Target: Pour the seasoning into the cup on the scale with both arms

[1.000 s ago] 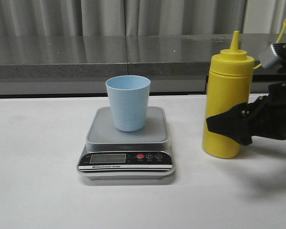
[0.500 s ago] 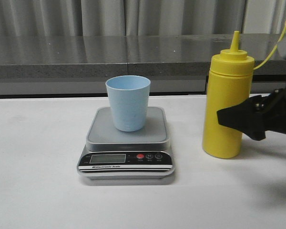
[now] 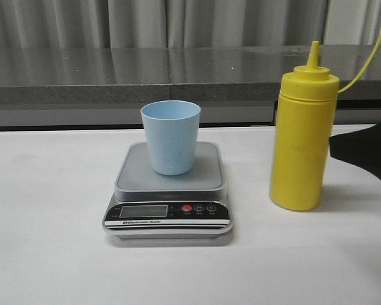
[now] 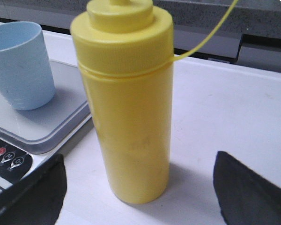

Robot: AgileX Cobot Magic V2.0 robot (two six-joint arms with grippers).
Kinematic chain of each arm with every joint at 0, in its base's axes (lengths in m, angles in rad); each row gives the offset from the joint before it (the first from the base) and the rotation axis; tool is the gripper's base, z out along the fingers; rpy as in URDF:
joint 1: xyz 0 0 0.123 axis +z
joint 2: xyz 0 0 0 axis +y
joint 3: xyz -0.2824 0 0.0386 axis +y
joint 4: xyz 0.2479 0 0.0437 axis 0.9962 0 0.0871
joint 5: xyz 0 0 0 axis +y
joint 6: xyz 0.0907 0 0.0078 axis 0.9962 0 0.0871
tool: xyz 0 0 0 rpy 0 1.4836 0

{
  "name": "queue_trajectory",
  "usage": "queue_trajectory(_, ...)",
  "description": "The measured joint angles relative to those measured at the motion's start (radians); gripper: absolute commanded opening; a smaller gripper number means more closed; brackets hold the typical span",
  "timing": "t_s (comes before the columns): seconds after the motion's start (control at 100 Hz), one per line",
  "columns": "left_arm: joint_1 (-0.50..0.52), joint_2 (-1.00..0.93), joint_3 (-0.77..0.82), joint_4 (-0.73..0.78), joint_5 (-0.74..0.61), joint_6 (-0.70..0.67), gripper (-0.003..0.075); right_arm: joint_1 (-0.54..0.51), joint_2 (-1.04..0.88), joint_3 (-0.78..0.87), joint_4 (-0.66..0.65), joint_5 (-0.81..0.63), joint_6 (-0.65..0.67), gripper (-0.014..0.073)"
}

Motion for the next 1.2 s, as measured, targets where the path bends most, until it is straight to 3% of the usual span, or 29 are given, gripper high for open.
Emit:
queue_trajectory(0.19, 0.0, 0.0, 0.0, 0.0, 0.0, 0.0, -0.0018, 0.0, -0.161, 0.028, 0.012, 0.077, 0.036, 0.0631)
queue_trajectory(0.52, 0.0, 0.0, 0.0, 0.0, 0.0, 0.0, -0.0018, 0.0, -0.522, 0.031, 0.017, 0.374, 0.199, 0.0631)
queue_trajectory(0.66, 0.0, 0.0, 0.0, 0.0, 0.0, 0.0, -0.0018, 0.021, -0.659, -0.004, 0.017, 0.54, 0.224, 0.0625)
queue_trajectory(0.84, 0.0, 0.0, 0.0, 0.0, 0.0, 0.0, -0.0018, 0.104, -0.78, -0.101, 0.028, 0.863, 0.231, 0.0625)
queue_trajectory(0.99, 0.0, 0.0, 0.0, 0.0, 0.0, 0.0, -0.0018, 0.177, -0.821, -0.169, 0.125, 1.121, 0.141, 0.0625)
queue_trajectory(1.2, 0.0, 0.0, 0.0, 0.0, 0.0, 0.0, -0.0018, 0.207, -0.824, -0.181, 0.376, 1.155, -0.141, 0.0625)
